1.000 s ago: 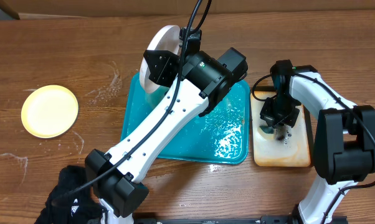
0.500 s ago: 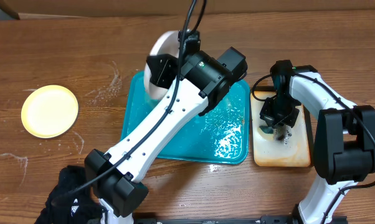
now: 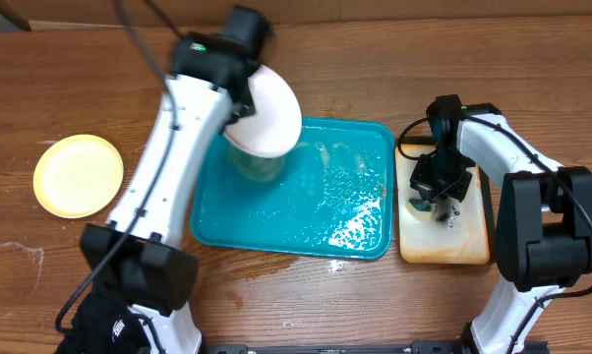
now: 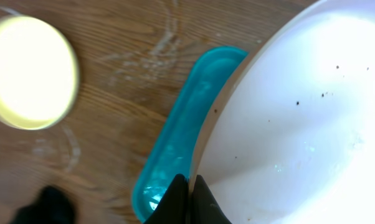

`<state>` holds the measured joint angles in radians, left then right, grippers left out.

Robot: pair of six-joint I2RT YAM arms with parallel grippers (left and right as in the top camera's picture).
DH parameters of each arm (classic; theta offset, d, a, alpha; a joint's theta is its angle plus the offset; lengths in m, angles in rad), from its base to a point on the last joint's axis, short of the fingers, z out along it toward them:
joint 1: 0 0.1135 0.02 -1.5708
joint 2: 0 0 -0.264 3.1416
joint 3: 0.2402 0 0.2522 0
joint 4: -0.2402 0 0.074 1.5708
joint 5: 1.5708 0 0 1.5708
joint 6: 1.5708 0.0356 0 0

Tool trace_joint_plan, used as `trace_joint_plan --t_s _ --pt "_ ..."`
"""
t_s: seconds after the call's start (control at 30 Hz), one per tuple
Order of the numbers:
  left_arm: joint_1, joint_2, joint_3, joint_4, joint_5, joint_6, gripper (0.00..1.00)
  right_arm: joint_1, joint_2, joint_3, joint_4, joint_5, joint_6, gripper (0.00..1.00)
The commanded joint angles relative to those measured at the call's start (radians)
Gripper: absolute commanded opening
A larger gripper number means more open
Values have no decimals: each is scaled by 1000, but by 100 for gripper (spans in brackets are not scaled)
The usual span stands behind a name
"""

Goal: Clean dirty plates on tray and stack at the side
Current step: 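Carry the white plate left onto the yellow plate stack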

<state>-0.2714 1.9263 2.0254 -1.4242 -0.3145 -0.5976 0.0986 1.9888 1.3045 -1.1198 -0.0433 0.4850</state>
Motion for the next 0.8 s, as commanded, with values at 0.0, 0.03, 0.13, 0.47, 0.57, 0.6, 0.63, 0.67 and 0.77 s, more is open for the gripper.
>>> trace_joint_plan --t_s 0.0,0.03,0.13,0.47,0.57,0.6,0.63,0.67,0.77 --pt "95 -18 18 20 239 85 5 5 18 -34 -3 -48 -8 4" --pt "130 -18 17 20 247 98 5 5 18 -34 -4 -49 -8 4" --pt "228 -18 -2 25 278 129 5 5 18 -34 -8 -49 -8 4" --pt "570 -41 -335 260 601 223 5 5 18 -34 -18 -48 -8 4" --pt "671 -66 -477 357 666 237 5 5 18 -34 -18 -49 -8 4" --pt "703 -77 -518 382 671 236 4 5 18 -34 -19 -49 -8 4" --pt "741 -92 -563 412 683 238 4 5 18 -34 -20 -48 -8 4" --pt "774 -106 -600 437 690 243 5 5 18 -34 -22 -48 -8 4" --pt "888 -156 -693 503 721 254 4 5 18 -34 -27 -49 -8 4"
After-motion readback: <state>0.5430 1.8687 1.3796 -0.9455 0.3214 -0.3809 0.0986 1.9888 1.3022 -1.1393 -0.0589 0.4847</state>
